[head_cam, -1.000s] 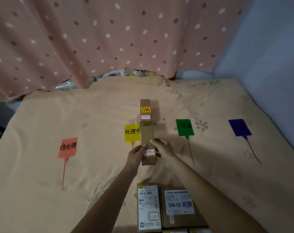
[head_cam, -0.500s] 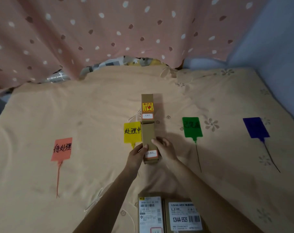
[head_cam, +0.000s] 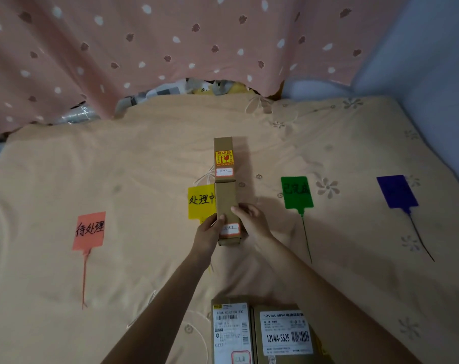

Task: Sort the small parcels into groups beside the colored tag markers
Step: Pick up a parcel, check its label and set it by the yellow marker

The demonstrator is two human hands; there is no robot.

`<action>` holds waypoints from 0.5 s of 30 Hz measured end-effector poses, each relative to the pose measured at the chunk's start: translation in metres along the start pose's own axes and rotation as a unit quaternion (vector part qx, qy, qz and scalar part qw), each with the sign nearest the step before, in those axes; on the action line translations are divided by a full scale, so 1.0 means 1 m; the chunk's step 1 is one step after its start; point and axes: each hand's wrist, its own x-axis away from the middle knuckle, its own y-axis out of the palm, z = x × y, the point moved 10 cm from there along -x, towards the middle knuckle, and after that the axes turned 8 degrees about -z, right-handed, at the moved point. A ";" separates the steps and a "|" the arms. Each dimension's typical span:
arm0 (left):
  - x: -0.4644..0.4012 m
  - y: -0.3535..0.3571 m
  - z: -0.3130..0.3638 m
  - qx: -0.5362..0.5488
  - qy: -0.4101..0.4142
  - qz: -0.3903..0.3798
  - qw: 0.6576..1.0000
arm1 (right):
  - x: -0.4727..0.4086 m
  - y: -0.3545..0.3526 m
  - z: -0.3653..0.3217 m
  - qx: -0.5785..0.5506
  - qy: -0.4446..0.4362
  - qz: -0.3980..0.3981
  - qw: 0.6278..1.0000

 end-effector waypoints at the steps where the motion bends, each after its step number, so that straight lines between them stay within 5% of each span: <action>1: -0.002 0.000 0.001 0.002 -0.003 0.000 1.000 | -0.001 0.000 -0.002 0.001 0.003 0.002 1.000; 15: 0.017 -0.011 0.015 -0.020 -0.046 0.032 0.998 | 0.030 -0.014 -0.016 0.073 0.024 0.014 0.997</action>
